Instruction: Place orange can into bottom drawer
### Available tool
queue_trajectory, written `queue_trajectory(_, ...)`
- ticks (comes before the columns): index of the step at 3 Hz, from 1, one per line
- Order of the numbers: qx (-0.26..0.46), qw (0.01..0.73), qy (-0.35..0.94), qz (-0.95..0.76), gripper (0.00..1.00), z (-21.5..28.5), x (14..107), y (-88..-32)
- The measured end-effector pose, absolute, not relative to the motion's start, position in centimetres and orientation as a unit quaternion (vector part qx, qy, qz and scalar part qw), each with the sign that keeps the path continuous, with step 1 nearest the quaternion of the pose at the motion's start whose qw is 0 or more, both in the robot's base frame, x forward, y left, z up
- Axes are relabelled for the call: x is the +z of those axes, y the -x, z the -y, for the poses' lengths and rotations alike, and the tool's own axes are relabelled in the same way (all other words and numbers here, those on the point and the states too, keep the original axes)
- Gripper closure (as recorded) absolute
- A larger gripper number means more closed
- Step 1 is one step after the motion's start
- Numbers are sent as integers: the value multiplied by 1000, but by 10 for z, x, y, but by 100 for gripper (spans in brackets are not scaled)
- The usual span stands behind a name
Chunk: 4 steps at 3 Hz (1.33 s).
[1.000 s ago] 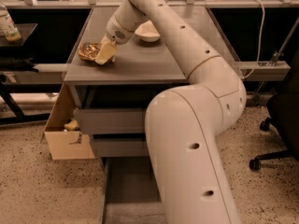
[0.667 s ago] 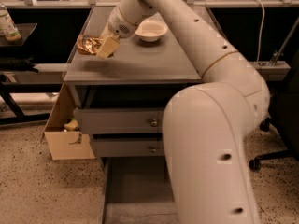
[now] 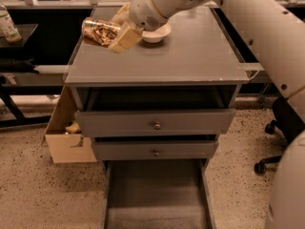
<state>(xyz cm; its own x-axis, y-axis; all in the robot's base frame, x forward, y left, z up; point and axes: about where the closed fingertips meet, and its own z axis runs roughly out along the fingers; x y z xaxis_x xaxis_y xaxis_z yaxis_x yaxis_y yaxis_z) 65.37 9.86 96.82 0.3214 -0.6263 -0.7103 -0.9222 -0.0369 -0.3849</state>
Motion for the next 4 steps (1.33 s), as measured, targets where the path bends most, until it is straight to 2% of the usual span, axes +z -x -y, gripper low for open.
queue_trajectory(2,179,413,699,-555,100,-97,963,-650)
queue_trajectory(4,199,343,740,-543,100,-107,877,-549)
